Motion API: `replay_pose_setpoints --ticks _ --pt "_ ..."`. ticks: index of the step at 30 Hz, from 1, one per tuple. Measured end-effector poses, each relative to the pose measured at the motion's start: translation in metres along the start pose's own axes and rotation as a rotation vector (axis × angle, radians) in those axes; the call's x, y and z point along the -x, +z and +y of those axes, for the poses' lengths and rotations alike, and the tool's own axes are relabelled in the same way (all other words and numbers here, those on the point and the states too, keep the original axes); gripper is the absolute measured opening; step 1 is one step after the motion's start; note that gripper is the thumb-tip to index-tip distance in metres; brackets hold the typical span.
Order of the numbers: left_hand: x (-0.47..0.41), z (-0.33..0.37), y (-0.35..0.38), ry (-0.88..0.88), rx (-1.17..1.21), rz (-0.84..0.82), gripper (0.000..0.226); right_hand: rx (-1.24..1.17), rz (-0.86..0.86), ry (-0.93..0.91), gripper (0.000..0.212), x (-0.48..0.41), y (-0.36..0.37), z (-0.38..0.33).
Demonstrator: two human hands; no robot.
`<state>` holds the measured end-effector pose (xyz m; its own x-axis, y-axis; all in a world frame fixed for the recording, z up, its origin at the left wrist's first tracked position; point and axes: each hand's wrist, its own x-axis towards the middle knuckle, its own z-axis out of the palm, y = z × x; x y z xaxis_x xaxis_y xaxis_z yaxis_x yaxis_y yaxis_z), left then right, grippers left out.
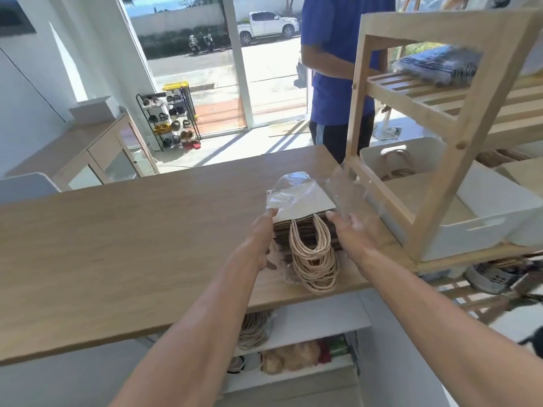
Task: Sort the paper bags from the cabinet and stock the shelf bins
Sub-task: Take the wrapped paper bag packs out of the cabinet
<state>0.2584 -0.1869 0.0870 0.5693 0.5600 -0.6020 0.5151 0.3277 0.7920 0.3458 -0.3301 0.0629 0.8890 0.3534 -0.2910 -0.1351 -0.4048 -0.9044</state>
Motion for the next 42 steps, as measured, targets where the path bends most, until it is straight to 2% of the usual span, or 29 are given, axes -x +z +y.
replay_pose_setpoints --ticks 3,6,10,12,14,21,24,28,32,36,39,42 --pt "0.006 -0.01 -0.008 0.036 0.029 0.025 0.061 0.023 0.058 0.005 0.078 0.022 -0.004 0.002" --pt "0.022 -0.043 -0.036 0.042 -0.002 -0.064 0.061 0.035 0.145 0.027 0.072 0.07 0.012 0.028" --pt "0.033 -0.05 -0.035 0.121 -0.031 -0.072 0.058 0.003 0.213 0.046 0.071 0.084 0.008 0.026" --pt "0.038 -0.056 -0.038 0.158 -0.059 -0.106 0.049 0.001 0.253 0.061 0.074 0.093 0.01 0.027" --pt "0.046 -0.079 -0.048 0.163 -0.103 -0.164 0.038 -0.004 0.282 0.092 0.07 0.114 0.024 0.044" --pt "0.043 -0.16 -0.072 0.119 -0.289 -0.218 0.037 -0.077 0.263 0.253 0.063 0.149 0.07 0.113" --pt "0.023 -0.189 -0.082 0.097 -0.302 -0.166 0.044 -0.086 0.245 0.296 0.064 0.15 0.088 0.144" --pt "-0.004 -0.211 -0.097 0.086 -0.357 -0.017 0.034 -0.135 0.237 0.324 0.065 0.14 0.109 0.174" --pt "-0.045 -0.225 -0.114 0.076 -0.375 0.15 0.049 -0.146 0.194 0.325 0.063 0.114 0.129 0.197" --pt "-0.099 -0.234 -0.125 0.1 -0.393 0.227 0.049 -0.145 0.121 0.31 0.067 0.08 0.149 0.21" --pt "-0.139 -0.245 -0.134 0.058 -0.436 0.312 0.069 -0.148 0.074 0.283 0.073 0.053 0.166 0.219" --pt "-0.171 -0.252 -0.145 0.054 -0.416 0.36 0.067 -0.084 0.017 0.251 0.078 0.023 0.182 0.225"
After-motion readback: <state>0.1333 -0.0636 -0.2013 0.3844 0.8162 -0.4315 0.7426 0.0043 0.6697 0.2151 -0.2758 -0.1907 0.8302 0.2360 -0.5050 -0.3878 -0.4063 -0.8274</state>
